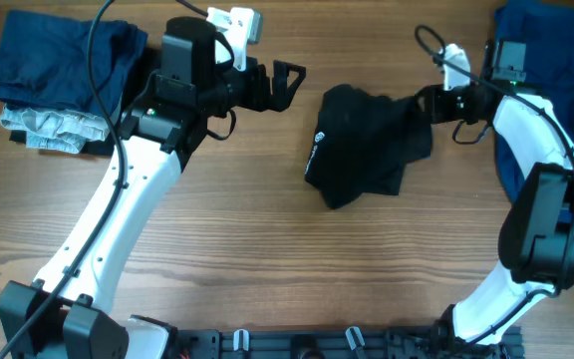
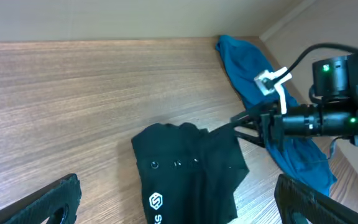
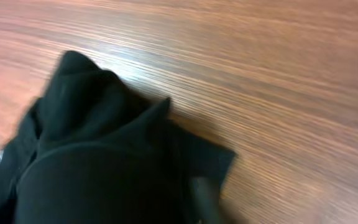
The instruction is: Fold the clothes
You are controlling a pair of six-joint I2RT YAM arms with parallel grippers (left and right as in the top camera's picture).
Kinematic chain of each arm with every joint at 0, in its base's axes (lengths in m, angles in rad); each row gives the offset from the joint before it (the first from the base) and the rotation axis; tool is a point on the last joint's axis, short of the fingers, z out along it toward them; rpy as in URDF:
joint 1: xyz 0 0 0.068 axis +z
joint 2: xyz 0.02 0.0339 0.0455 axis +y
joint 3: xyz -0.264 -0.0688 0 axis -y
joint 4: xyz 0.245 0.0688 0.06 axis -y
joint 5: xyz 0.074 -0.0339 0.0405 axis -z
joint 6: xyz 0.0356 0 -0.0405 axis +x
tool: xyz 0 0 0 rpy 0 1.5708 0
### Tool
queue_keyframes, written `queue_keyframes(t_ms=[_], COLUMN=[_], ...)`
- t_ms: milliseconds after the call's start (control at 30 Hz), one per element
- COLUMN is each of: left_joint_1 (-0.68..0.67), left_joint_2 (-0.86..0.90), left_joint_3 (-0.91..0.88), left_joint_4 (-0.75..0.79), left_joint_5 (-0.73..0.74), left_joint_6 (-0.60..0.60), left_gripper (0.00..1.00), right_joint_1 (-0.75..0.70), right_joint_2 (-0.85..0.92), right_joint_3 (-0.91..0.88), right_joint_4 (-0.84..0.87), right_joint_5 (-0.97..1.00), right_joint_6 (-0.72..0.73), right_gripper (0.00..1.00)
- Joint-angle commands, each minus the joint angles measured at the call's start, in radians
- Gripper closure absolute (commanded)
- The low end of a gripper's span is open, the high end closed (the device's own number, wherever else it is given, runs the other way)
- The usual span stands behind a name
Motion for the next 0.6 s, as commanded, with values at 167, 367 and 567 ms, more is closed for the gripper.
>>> queue_keyframes(t_ms=[167, 367, 567], left_joint_1=[0.003, 0.003, 0.003], left_joint_2=[0.008, 0.008, 0.008], left_joint_3=[-0.002, -0.002, -0.002], left_joint_4=[-0.036, -0.040, -0.040], left_joint_5=[-0.012, -0.029, -0.055], left_joint_6=[0.024, 0.047, 0.047], left_gripper=[0.00, 0.00, 0.00], right_joint_1=[-0.088, -0.001, 0.172], right_joint_2=[-0.029, -0.090, -0.083], right_joint_3=[0.015, 0.013, -0.033], right_joint_4=[-0.145, -0.351, -0.160], right_joint_5=[-0.093, -0.150, 0.119], right_joint_6=[0.290, 0.259, 0.047], right_gripper=[0.00, 0.00, 0.08])
